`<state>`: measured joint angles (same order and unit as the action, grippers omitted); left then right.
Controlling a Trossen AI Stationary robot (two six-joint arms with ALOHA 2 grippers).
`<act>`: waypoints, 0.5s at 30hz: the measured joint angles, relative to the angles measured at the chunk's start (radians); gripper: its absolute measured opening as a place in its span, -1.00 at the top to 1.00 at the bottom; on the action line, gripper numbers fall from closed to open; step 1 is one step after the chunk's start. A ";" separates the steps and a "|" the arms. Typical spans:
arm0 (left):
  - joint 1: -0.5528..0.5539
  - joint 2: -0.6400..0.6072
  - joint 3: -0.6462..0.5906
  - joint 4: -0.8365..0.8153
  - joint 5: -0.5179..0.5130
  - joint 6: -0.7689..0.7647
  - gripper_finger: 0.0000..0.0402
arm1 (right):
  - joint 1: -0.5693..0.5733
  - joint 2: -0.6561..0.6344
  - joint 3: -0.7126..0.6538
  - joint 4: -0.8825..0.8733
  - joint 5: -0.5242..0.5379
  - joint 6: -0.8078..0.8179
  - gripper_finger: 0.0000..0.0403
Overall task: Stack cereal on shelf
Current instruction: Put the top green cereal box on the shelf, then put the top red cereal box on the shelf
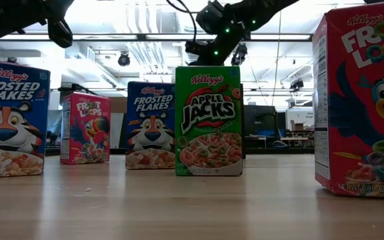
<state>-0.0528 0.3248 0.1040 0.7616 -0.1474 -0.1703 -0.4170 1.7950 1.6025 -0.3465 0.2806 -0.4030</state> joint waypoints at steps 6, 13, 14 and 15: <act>0.000 0.000 0.000 0.000 0.000 0.000 0.99 | 0.050 -0.043 0.000 -0.031 -0.002 -0.001 0.96; 0.000 0.000 0.000 0.000 0.000 0.000 0.99 | 0.149 -0.137 -0.034 -0.090 -0.106 0.045 0.96; 0.000 0.000 0.000 0.000 0.000 0.000 0.99 | 0.165 -0.153 -0.051 -0.082 -0.107 0.050 0.96; 0.000 0.000 0.000 0.000 0.000 0.000 0.99 | 0.179 -0.170 -0.072 -0.073 -0.110 0.052 0.96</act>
<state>-0.0528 0.3248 0.1040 0.7616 -0.1474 -0.1706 -0.2379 1.6246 1.5306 -0.4194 0.1708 -0.3507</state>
